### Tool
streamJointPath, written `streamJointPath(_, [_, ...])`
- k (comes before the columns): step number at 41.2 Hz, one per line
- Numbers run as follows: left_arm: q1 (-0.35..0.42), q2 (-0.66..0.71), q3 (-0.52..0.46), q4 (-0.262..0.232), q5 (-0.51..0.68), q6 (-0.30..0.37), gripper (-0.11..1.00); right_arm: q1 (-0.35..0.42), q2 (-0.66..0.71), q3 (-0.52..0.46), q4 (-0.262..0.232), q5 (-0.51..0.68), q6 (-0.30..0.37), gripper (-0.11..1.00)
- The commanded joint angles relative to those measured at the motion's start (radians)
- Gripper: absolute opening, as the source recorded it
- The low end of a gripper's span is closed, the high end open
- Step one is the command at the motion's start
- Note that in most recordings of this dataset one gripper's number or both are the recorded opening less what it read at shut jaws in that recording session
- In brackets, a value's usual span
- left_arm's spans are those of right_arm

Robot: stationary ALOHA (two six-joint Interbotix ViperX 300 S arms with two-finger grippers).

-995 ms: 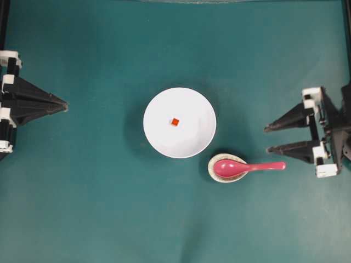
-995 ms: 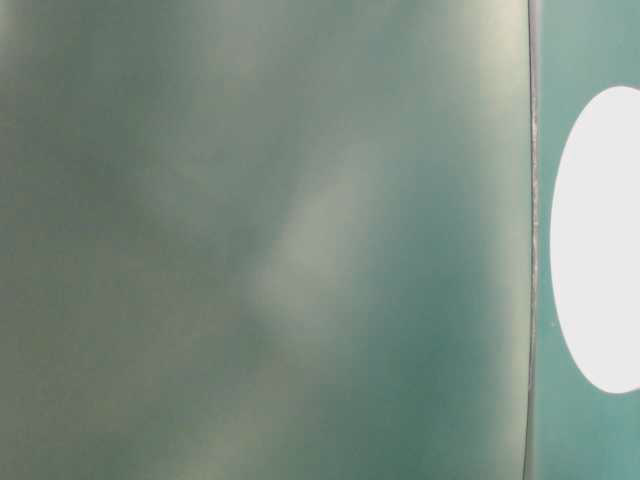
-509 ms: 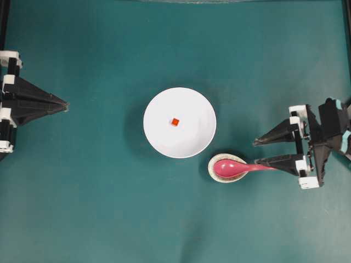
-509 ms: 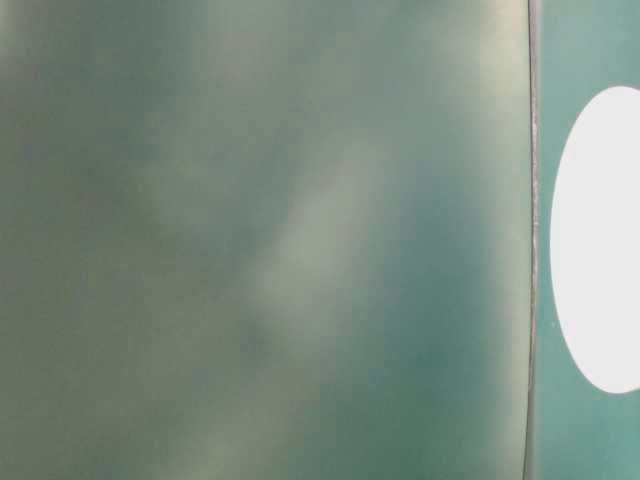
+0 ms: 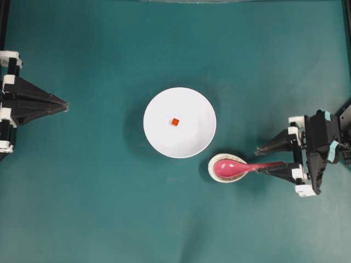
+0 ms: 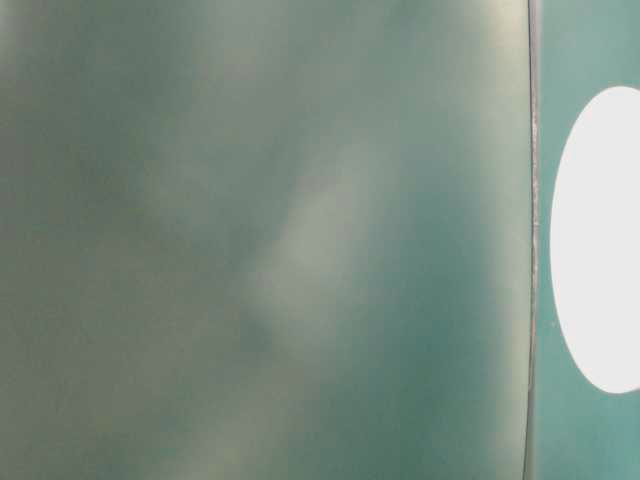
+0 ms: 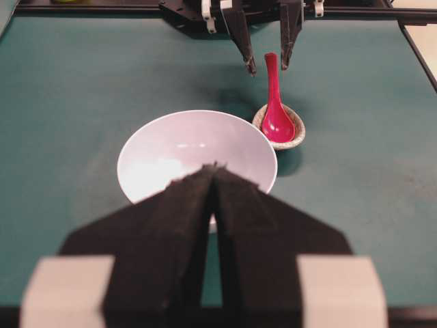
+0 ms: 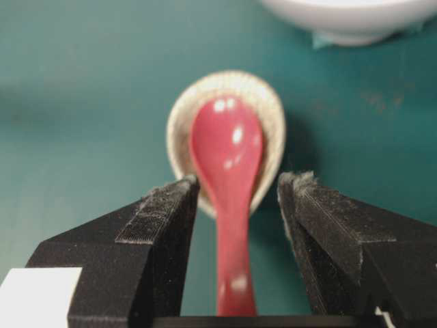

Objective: Grip the spoon and scoop the red block from the bowl with right arm.
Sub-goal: 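Lower the open right gripper around the pink spoon handle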

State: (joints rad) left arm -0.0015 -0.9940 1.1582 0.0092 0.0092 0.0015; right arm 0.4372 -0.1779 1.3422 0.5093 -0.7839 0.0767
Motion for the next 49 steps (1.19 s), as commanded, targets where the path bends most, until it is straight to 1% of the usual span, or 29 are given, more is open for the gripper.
streamJointPath(1, [-0.002,0.009,-0.026,0.003,-0.005,0.000,0.02,0.023,0.009,-0.003,0.008,-0.011,0.017,0.55])
streamJointPath(6, [-0.002,0.009,-0.026,0.003,-0.005,0.000,0.02,0.040,0.028,-0.008,0.014,-0.023,0.031,0.55])
streamJointPath(21, [-0.002,0.009,-0.028,0.002,-0.005,-0.008,0.02,0.058,0.106,-0.017,0.031,-0.081,0.031,0.55])
streamJointPath(33, [-0.002,0.009,-0.026,0.003,-0.005,-0.009,0.02,0.084,0.132,-0.020,0.086,-0.086,0.032,0.55])
streamJointPath(39, [-0.002,0.009,-0.026,0.003,-0.005,-0.009,0.02,0.103,0.133,-0.020,0.094,-0.086,0.032,0.50])
streamJointPath(44, [-0.002,0.009,-0.026,0.003,-0.005,-0.009,0.02,0.106,0.133,-0.021,0.097,-0.086,0.032,0.43])
streamJointPath(49, [-0.002,0.009,-0.026,0.002,-0.005,-0.009,0.02,0.106,0.133,-0.023,0.097,-0.087,0.032,0.41])
